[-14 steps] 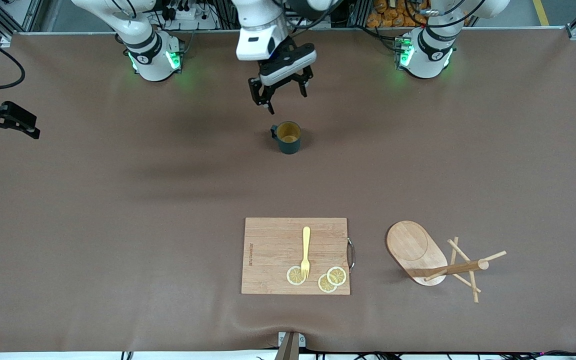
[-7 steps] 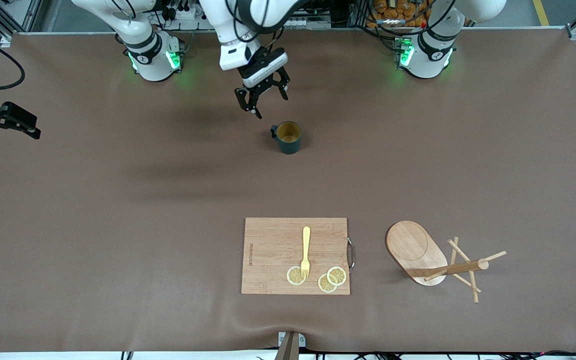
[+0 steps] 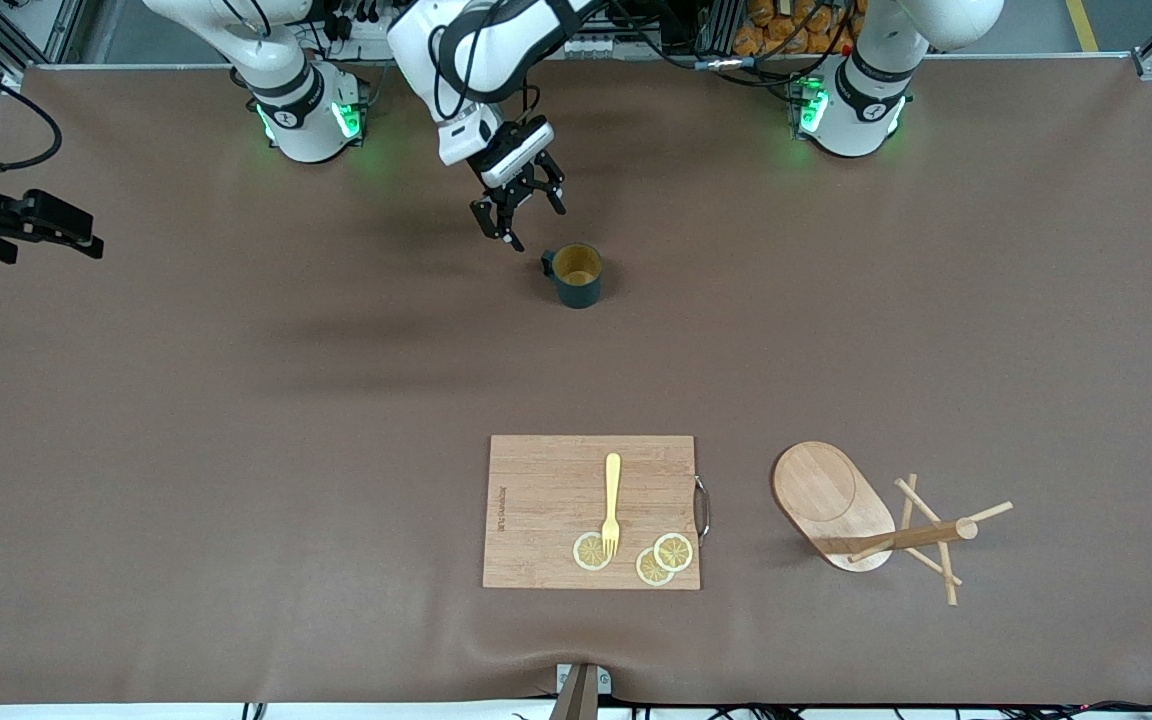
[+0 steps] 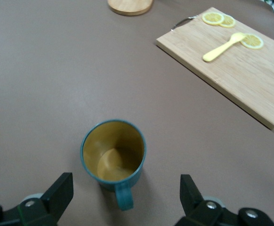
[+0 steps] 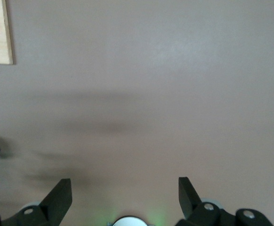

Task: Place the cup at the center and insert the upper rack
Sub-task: 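Lower the left gripper over the teal mug handle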

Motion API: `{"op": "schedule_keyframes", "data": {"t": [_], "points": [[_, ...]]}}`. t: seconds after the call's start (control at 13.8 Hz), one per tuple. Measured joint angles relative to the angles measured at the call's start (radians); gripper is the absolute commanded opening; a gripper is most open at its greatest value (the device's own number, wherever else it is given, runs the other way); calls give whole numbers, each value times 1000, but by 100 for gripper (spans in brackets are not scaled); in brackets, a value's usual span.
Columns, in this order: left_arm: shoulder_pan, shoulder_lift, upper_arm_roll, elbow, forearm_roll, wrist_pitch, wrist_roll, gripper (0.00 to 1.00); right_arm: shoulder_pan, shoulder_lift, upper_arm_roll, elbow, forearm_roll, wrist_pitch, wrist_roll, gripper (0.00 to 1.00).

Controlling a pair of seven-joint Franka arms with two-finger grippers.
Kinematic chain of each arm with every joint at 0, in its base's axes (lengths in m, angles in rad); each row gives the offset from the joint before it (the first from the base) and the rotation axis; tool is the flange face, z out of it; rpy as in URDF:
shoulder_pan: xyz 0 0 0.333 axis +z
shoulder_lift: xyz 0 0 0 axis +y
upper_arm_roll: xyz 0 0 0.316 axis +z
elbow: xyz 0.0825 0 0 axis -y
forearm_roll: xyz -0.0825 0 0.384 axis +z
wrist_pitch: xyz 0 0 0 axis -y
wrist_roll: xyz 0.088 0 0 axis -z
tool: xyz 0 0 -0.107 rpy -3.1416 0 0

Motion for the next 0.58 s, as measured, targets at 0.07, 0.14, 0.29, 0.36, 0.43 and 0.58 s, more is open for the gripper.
{"op": "schedule_keyframes", "data": {"t": [0.07,0.14,0.29,0.36,0.43,0.58], "points": [[-15,13,6,1,0,-1,-52,100,0,0,-1,0,12,-13,0,100],[-27,29,13,1,1,-2,-104,100,0,0,-2,0,21,-18,0,100],[-51,63,45,5,4,-1,-188,100,0,0,-5,0,24,-20,1,100],[-61,81,59,17,4,-1,-217,100,0,0,-5,0,24,-21,1,100],[-67,96,66,30,4,-1,-238,100,0,0,-5,0,25,-22,1,100],[-72,117,71,46,5,-1,-255,100,0,0,-6,0,26,-24,1,100]]}}
